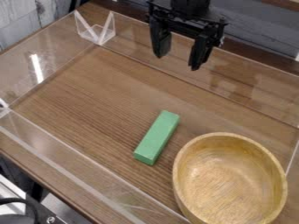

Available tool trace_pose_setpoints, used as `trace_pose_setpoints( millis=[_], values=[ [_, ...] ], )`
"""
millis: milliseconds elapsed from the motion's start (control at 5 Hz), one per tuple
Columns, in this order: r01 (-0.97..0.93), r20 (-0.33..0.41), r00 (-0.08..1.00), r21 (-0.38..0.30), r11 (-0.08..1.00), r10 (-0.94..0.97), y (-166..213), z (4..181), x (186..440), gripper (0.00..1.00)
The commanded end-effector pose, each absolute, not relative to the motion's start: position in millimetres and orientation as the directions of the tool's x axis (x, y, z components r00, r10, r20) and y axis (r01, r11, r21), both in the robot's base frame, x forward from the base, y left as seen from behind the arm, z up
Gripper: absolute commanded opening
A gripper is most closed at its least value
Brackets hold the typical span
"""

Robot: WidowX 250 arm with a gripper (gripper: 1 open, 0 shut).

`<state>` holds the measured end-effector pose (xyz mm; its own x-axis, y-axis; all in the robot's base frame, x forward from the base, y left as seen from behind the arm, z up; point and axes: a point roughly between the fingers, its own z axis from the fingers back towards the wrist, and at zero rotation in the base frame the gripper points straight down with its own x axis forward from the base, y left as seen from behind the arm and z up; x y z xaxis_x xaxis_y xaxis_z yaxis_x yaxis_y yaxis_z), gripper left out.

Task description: Put the green block in the brown bowl

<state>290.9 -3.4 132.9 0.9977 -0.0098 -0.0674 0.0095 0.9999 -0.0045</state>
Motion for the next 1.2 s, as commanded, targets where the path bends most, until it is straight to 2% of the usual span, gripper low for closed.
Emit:
trace_pose_setpoints(
  millis=[0, 200, 600, 1000],
  values=[
    [0.017, -0.080, 0.997, -0.015, 1.000, -0.018, -0.7, 112.4, 272.7, 1.00],
    [0.027, -0.052, 0.998, -0.024, 0.999, -0.028, -0.1, 92.1, 241.8, 1.00],
    [0.075, 0.004, 0.997, -0.044, 0.996, -0.074, -4.4, 72.2, 237.3, 1.00],
    [0.094, 0.019, 0.995, -0.059, 0.994, -0.093, -4.9, 67.7, 240.5, 1.00]
  ],
)
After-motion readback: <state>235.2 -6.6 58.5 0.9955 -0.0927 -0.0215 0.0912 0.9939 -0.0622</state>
